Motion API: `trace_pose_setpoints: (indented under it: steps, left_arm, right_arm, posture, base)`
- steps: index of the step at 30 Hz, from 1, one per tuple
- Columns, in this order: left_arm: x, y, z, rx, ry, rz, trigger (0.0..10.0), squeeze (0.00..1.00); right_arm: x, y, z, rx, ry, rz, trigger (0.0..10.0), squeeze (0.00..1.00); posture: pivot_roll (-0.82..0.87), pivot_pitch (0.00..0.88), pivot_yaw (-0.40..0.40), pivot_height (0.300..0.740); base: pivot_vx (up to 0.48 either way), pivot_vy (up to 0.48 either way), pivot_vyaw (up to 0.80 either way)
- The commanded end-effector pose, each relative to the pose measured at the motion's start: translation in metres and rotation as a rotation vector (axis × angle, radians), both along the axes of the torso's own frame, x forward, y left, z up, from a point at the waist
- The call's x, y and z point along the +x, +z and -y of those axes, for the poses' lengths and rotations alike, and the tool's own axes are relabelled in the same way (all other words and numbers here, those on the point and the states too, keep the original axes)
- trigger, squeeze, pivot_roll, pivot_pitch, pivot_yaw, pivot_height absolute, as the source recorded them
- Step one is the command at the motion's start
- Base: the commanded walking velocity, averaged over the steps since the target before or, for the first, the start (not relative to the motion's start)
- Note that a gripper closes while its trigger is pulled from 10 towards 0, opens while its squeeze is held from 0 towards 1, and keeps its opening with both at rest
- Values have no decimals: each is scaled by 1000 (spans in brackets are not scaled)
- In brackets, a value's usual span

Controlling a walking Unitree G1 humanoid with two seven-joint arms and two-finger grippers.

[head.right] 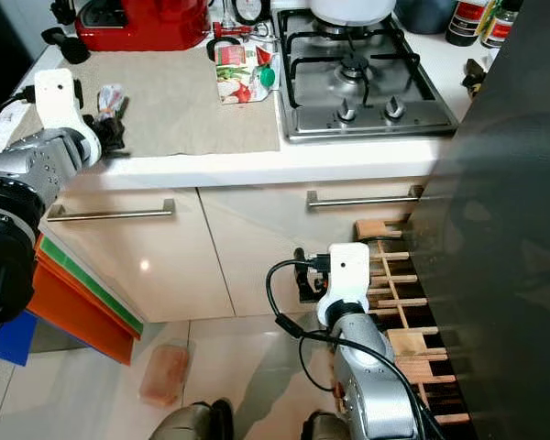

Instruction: Restocking fridge

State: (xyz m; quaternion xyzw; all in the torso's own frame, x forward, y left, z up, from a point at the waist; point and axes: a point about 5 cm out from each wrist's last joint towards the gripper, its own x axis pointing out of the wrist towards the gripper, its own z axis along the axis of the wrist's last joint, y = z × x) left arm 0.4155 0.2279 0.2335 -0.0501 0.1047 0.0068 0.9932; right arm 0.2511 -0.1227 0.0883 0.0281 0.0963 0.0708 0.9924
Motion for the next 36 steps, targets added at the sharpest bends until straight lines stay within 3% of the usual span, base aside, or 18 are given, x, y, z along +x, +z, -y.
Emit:
trace_pose_setpoints:
  steps: [1,9,13,14,15,18,19,21,24,28,29,30,31,32,33,36]
  left_arm:
    - [4,26,3,26,-30,107,0,0]
    - [4,78,11,86,-130,377,0,0]
    - [2,96,13,43,-151,481,0,0]
    - [-3,114,16,64,-167,596,0,0]
    - [-3,114,16,64,-167,596,0,0]
    - [-11,123,21,175,-200,708,0,0]
    - [-11,123,21,175,-200,708,0,0]
    - [-25,129,21,201,-174,835,0,0]
    - [-33,129,21,236,-145,892,0,0]
    - [-46,119,28,268,-139,931,0,0]
    - [-59,84,42,274,-141,856,0,0]
    - [-64,71,46,261,-135,820,0,0]
    - [-64,71,46,261,-135,820,0,0]
    - [-79,42,58,166,-166,758,0,0]
    - [-79,42,58,166,-166,758,0,0]
    - [-99,16,74,140,-204,714,0,0]
  right_arm:
    - [2,-1,0,11,-5,4,10000,27]
    - [10,-3,-2,6,5,14,10000,27]
    - [15,-1,-2,-2,12,29,10000,27]
    - [25,6,1,-21,12,71,10000,24]
    - [25,6,1,-21,12,71,10000,24]
    - [36,15,2,-41,15,130,10000,27]
    - [36,15,2,-41,15,130,10000,27]
    - [42,19,5,-42,-3,161,10000,27]
    - [46,22,7,-44,-22,179,10000,27]
    - [56,27,13,-41,-59,205,10000,24]
    - [64,38,16,-61,-63,262,10000,27]
    - [65,42,18,-73,-59,284,10000,27]
    - [65,42,18,-73,-59,284,10000,27]
    - [66,47,23,-84,-81,314,10000,27]
    - [66,47,23,-84,-81,314,10000,27]
    - [64,46,31,-85,-121,320,10000,31]
  posture:
    - [-48,82,58,740]
    - [-29,20,54,740]
    - [-22,8,49,740]
    - [7,0,22,740]
    - [7,0,22,740]
    - [29,0,7,740]
    - [29,0,7,740]
    - [56,0,-2,740]
    - [95,0,-15,740]
    - [133,0,-44,740]
    - [141,0,-56,740]
    - [141,0,-56,740]
    - [141,0,-56,740]
    - [131,0,-64,740]
    - [131,0,-64,740]
    - [130,0,-68,740]
  base:
    - [0,0,0]
    - [0,0,0]
    - [0,0,0]
    - [0,0,0]
    - [0,0,0]
    - [0,0,0]
    - [0,0,0]
    - [0,0,0]
    - [0,0,0]
    - [0,0,0]
    - [0,0,0]
    - [0,0,0]
    - [0,0,0]
    - [0,0,0]
    - [0,0,0]
    - [0,0,0]
